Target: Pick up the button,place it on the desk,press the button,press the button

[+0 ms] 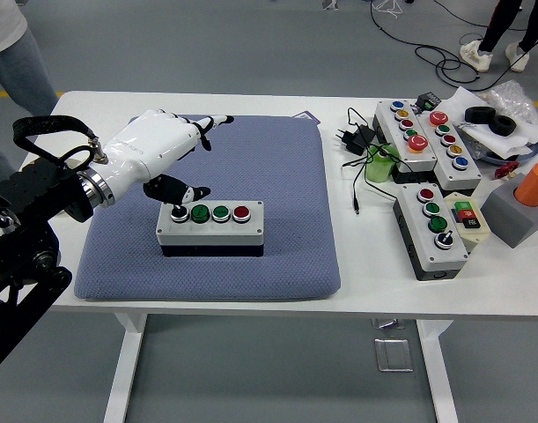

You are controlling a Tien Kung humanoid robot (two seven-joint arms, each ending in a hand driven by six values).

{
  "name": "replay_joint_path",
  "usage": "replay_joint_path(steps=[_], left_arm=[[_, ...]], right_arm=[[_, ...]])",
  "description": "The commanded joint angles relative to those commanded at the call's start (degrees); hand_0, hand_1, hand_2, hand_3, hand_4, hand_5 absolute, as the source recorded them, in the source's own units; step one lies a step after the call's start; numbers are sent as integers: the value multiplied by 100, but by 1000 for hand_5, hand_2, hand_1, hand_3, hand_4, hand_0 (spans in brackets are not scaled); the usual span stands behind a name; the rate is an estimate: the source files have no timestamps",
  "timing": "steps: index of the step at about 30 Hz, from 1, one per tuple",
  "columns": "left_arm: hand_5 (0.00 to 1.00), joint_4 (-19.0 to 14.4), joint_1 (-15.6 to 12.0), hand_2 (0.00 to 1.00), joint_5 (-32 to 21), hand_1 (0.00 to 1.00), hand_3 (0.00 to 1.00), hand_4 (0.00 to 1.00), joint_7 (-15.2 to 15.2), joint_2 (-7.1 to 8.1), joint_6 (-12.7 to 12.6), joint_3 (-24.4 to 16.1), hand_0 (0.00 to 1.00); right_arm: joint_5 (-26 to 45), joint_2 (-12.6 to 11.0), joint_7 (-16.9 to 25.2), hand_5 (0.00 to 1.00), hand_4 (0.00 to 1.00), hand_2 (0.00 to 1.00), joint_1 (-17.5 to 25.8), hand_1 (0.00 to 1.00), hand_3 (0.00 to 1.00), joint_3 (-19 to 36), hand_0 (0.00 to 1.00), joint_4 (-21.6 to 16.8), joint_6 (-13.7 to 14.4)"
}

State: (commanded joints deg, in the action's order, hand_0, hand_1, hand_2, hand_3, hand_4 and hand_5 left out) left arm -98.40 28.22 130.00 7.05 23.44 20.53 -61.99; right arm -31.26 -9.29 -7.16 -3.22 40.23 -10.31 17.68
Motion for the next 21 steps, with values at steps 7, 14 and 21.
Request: replay_joint_path(steps=[7, 14, 21], left_arm=[[21, -190, -27, 75, 0, 44, 938, 553, 295, 13, 768, 104, 99], [2, -334, -20, 52, 0, 21, 925, 523, 545, 38, 1645, 247, 80], [2, -234, -32, 53, -40, 24, 925, 529, 572, 49, 1645, 473, 81]], right_arm=[[-43, 4, -21, 8, 262, 532, 29, 477, 583, 21, 631, 0, -2], [-38, 7, -20, 8, 262, 532, 47, 477, 583, 17, 631, 0, -4], [-46, 1, -17, 8, 262, 532, 68, 478, 583, 14, 631, 0, -7]])
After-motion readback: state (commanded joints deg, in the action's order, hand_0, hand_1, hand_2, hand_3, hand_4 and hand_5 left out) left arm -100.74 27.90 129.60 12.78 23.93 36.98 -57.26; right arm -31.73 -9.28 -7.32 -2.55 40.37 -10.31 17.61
